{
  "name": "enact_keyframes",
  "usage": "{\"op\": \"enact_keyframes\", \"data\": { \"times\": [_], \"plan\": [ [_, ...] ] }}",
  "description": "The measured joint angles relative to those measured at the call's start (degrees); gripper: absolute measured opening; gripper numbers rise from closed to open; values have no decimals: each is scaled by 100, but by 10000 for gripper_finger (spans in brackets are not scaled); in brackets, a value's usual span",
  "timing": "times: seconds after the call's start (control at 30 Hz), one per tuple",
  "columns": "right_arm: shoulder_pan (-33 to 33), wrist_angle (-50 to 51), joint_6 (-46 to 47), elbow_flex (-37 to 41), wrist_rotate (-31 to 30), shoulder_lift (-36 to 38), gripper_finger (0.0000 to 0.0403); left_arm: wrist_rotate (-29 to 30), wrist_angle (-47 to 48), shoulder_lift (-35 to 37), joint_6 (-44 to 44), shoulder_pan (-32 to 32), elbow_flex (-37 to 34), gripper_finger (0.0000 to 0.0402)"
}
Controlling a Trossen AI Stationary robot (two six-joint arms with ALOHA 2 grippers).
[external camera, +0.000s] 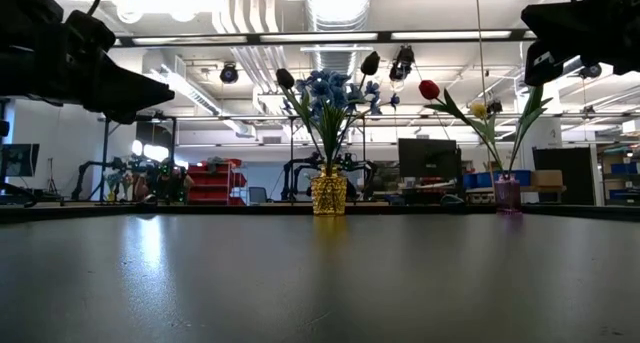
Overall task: Sort flowers into vase by color
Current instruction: Return to Home Position
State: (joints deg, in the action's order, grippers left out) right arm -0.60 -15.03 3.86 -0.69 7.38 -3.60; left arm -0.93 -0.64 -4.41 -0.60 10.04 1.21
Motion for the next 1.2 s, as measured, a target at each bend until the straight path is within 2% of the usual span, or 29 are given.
{"op": "enact_keyframes", "data": {
  "times": [1.2],
  "plan": [
    [0,0,0,2,0,0,13,9,-13,-431,2,0,15,100]
  ]
}}
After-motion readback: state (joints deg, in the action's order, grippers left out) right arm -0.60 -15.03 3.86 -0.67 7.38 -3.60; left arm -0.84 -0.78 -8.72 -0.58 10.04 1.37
